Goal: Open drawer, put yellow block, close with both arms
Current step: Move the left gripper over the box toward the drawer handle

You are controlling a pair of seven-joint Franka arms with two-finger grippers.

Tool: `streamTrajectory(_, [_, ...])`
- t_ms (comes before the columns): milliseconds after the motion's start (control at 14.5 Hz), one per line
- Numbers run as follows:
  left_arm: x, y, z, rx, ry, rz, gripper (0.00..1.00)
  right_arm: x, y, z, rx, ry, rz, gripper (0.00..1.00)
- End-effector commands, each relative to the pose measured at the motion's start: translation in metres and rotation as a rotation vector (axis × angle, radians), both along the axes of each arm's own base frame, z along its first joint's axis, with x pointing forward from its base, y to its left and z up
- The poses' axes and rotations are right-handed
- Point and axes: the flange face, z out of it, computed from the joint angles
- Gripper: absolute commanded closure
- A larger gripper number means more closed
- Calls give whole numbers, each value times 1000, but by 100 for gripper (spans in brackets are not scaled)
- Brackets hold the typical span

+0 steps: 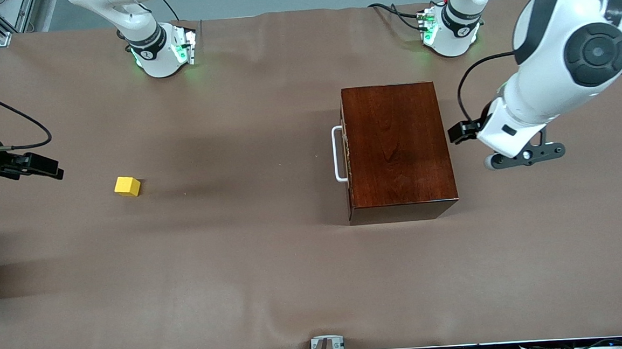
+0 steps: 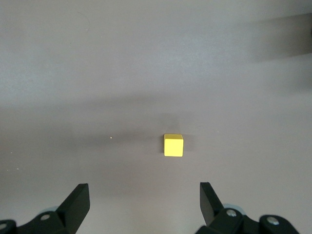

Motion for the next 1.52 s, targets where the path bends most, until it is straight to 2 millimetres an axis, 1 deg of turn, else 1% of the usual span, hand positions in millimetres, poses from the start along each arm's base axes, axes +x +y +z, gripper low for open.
streamTrajectory(0, [4, -15, -2, 17, -14, 15, 0, -5, 0, 7, -12, 3, -5, 0])
streamTrajectory(69, [4, -18, -7, 19, -10, 22, 0, -5, 0, 7, -12, 6, -7, 0])
streamTrajectory(138, [3, -27, -8, 17, -19, 28, 0, -5, -1, 7, -12, 6, -8, 0])
streamTrajectory(207, [1, -40, -16, 23, -13, 37, 0, -5, 0, 7, -12, 6, -5, 0])
streamTrajectory(276, [-1, -47, -18, 28, -12, 47, 0, -5, 0, 7, -12, 6, -5, 0])
streamTrajectory(483, [-6, -66, -20, 27, -21, 56, 0, -6, 0, 7, -12, 9, -5, 0])
streamTrajectory(552, [-6, -75, -27, 31, -21, 70, 0, -6, 0, 8, -12, 7, -5, 0])
streamTrajectory(621, [-9, -86, -29, 33, -30, 86, 0, -6, 0, 8, -12, 7, -5, 0])
streamTrajectory(828, [-13, -111, -39, 33, -47, 124, 0, -6, 0, 8, -12, 7, -5, 0])
streamTrajectory(1036, [-17, -127, -50, 46, -53, 138, 0, -6, 0, 8, -12, 7, -5, 0])
streamTrajectory(1312, [-18, -142, -60, 51, -64, 168, 0, -6, -1, 8, -12, 7, -7, 0])
streamTrajectory(1450, [-19, -143, -62, 54, -63, 179, 0, -6, -1, 8, -12, 7, -7, 0])
